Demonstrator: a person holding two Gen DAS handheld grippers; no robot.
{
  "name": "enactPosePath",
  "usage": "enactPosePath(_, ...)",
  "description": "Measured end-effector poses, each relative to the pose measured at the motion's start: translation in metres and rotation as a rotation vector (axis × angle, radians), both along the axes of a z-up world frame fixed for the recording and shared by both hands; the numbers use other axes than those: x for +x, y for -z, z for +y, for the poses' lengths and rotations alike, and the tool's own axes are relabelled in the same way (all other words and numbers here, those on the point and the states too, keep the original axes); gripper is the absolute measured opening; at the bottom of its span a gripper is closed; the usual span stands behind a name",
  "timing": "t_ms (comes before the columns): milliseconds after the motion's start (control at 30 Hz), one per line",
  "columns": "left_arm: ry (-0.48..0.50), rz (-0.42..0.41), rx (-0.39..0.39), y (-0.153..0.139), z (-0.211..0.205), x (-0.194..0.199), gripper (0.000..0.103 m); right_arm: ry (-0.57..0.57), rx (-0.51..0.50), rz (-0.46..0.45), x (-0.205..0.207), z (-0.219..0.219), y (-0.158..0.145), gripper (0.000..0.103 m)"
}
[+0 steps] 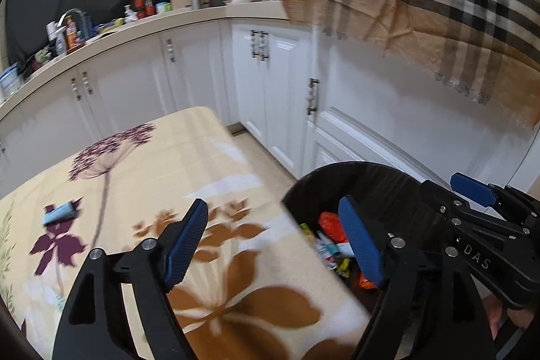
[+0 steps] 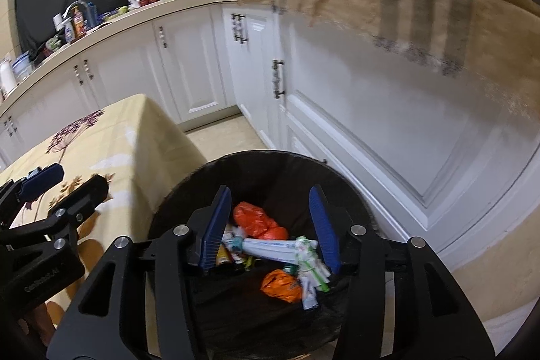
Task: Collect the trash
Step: 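Move back over the table and grasp the white-green toothpaste tube with the right tool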
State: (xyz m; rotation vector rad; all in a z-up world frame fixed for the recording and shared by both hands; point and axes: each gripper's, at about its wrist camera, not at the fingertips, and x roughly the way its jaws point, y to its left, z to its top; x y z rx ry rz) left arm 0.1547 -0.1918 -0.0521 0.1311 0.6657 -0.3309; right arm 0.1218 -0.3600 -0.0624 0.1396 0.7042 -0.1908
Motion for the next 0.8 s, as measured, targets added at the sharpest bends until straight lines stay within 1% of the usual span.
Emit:
enactPosePath(100, -0.039, -0.01, -0.001, -0.003, 0.025, -0.008, 0.08, -0.049, 0.002, 0.0, 0.002, 0.02, -0.003, 0.049)
enactPosePath(300, -0.17, -0.007, 0.007, -0.009, 0.091, -0.02, 0.083, -0.172, 0.007, 0.003, 0.009, 0.073, -0.007, 0.049)
enactPosePath(367, -0.239, -0.012, 0.011, -0.01, 0.123, -0.028, 0.084, -0.228, 0.005, 0.003, 0.011, 0.098, -0.009, 0.049)
enactPosePath(467, -0.328, -0.016, 0.042, -0.009, 0.164, -0.039, 0.084, -0.315, 0.002, 0.01, 0.012, 0.135, -0.011, 0.048)
enactPosePath(600, -0.46, 0.002, 0.067, -0.006, 0.22, -0.057, 0.085, -0.421, -0.009, 0.022, 0.011, 0.184, -0.012, 0.049)
enactPosePath(800, -0.609, 0.037, 0.057, 0.002, 0.292, -0.081, 0.085, -0.562, -0.031, 0.057, 0.01, 0.252, -0.007, 0.049)
